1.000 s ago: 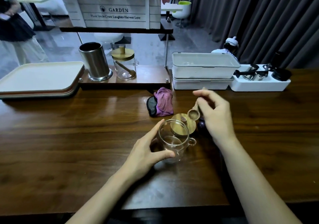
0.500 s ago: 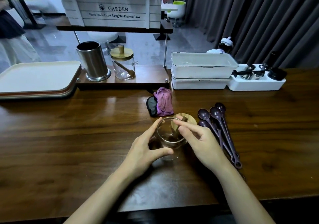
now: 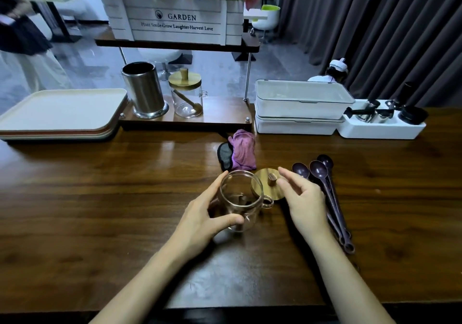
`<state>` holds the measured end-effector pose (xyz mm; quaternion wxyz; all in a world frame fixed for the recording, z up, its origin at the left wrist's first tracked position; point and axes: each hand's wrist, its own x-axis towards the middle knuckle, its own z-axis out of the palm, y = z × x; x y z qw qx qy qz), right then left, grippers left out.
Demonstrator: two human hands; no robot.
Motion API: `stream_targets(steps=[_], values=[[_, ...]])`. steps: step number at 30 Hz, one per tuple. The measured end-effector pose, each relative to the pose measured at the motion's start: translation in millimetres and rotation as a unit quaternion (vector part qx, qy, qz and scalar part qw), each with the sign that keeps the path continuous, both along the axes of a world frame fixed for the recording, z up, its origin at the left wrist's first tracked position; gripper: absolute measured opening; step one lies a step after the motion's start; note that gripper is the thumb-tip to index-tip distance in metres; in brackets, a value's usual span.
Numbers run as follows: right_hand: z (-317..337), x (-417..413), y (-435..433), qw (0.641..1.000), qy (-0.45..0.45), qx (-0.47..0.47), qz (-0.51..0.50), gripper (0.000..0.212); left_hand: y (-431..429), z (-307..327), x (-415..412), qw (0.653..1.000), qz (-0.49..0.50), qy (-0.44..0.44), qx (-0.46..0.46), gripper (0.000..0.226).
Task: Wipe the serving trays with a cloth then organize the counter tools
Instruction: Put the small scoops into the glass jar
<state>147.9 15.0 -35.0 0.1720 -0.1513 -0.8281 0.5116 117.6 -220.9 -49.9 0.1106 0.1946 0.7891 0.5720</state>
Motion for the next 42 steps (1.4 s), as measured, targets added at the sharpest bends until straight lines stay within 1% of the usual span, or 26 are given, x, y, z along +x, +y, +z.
stream_targets(steps=[4, 7, 10, 16, 20, 23, 26, 28, 31, 34, 38, 42], values=[[-6.5, -7.2, -12.1, 0.993, -0.040, 0.114, 0.016, 0.037, -1.4, -1.4, 0.0, 1.000, 0.003, -0.008, 0.005, 0.102], [-5.7, -8.8, -14.9, 0.987, -0.052, 0.147, 0.021, 0.040, -1.0, -1.1, 1.1, 1.000, 0.007, -0.007, 0.008, 0.101], [-7.9, -9.3, -12.7, 0.990, -0.060, 0.128, 0.018, 0.043, -2.5, -1.0, 1.3, 1.000, 0.011, -0.001, 0.012, 0.098], [-12.6, -13.1, -11.1, 0.994, -0.029, 0.099, 0.031, 0.032, -3.8, 1.2, 2.4, 1.000, 0.015, 0.013, 0.012, 0.093], [-9.3, -13.3, -8.9, 0.998, 0.022, 0.057, 0.026, 0.026, -5.1, 1.5, 2.8, 1.000, 0.016, 0.011, 0.007, 0.094], [9.0, -13.8, -8.2, 0.997, 0.081, -0.005, 0.016, 0.025, -4.6, 1.5, 2.7, 1.000, 0.017, 0.010, -0.001, 0.094], [34.7, -13.1, -14.0, 0.989, 0.127, -0.056, 0.047, 0.032, -5.2, -0.2, 2.6, 1.000, 0.018, 0.008, -0.003, 0.097], [47.0, -12.1, -20.2, 0.984, 0.136, -0.078, 0.086, 0.030, -5.9, -0.8, 2.8, 1.000, 0.017, 0.005, -0.001, 0.100], [53.4, -7.5, -30.6, 0.981, 0.111, -0.049, 0.154, 0.032, -5.6, -0.8, 2.8, 1.000, 0.012, 0.010, 0.000, 0.102], [52.9, -3.1, -40.3, 0.976, 0.087, -0.010, 0.197, 0.033, -4.4, -0.2, 3.4, 1.000, 0.016, 0.021, 0.001, 0.099], [49.9, -0.5, -45.2, 0.977, 0.067, 0.039, 0.198, 0.034, -3.2, -0.7, 1.8, 1.000, 0.013, 0.023, 0.008, 0.093], [48.2, 1.5, -49.5, 0.975, 0.071, 0.084, 0.192, 0.033, -4.8, -1.1, -0.5, 0.999, 0.004, 0.027, 0.020, 0.097]])
